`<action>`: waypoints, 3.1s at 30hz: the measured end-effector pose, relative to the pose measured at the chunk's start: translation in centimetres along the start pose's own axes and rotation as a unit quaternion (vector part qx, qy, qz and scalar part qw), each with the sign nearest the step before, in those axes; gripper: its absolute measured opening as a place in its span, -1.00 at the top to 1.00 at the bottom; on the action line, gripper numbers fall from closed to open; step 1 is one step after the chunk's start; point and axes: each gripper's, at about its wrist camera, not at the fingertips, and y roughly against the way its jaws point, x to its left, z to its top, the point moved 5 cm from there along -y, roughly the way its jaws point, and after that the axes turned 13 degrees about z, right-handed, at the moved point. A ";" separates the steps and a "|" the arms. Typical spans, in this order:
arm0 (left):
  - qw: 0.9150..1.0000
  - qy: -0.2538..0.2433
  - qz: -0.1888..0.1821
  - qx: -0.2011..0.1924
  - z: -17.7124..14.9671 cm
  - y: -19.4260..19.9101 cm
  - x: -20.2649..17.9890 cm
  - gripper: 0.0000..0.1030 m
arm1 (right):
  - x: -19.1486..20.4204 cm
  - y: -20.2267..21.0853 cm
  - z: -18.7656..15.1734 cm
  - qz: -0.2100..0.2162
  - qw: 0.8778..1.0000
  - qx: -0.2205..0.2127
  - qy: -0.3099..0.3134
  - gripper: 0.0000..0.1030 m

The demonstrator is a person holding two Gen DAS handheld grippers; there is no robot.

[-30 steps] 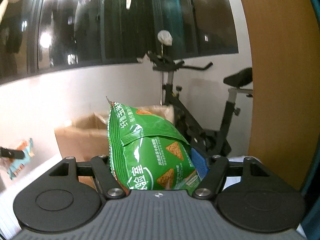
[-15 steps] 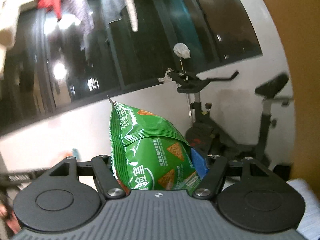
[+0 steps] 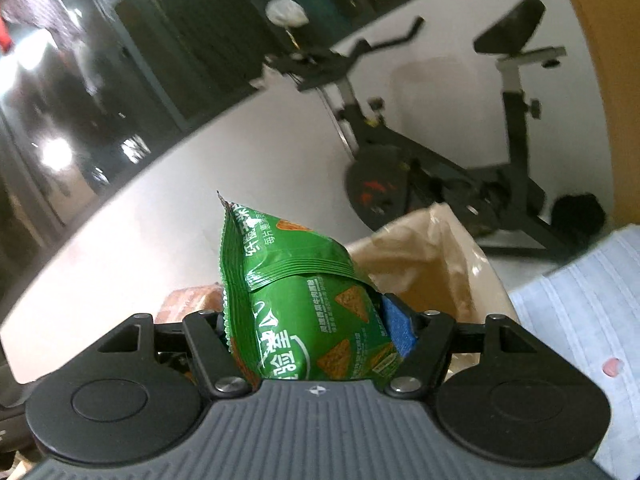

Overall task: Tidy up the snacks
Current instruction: 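Open both grippers over the box to drop the snacks inside, then move both open tools back to the snacks, right tool to the yellow chip bag, then close the right gripper on the yellow chip bag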

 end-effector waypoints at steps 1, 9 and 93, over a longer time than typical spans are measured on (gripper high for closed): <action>1.000 0.001 0.001 0.006 -0.3 -0.4 0.3 -0.45 | -0.2 -0.2 -0.3 -0.008 1.000 0.005 -0.003 -0.36; 0.999 -0.005 0.004 0.039 -0.8 -2.8 1.2 -0.48 | -0.5 -1.6 -1.4 -0.055 0.998 0.029 -0.022 -0.44; 0.988 0.087 0.049 0.118 -24.7 11.0 9.8 -0.71 | 3.0 5.7 -29.9 0.031 0.925 0.143 0.351 -0.48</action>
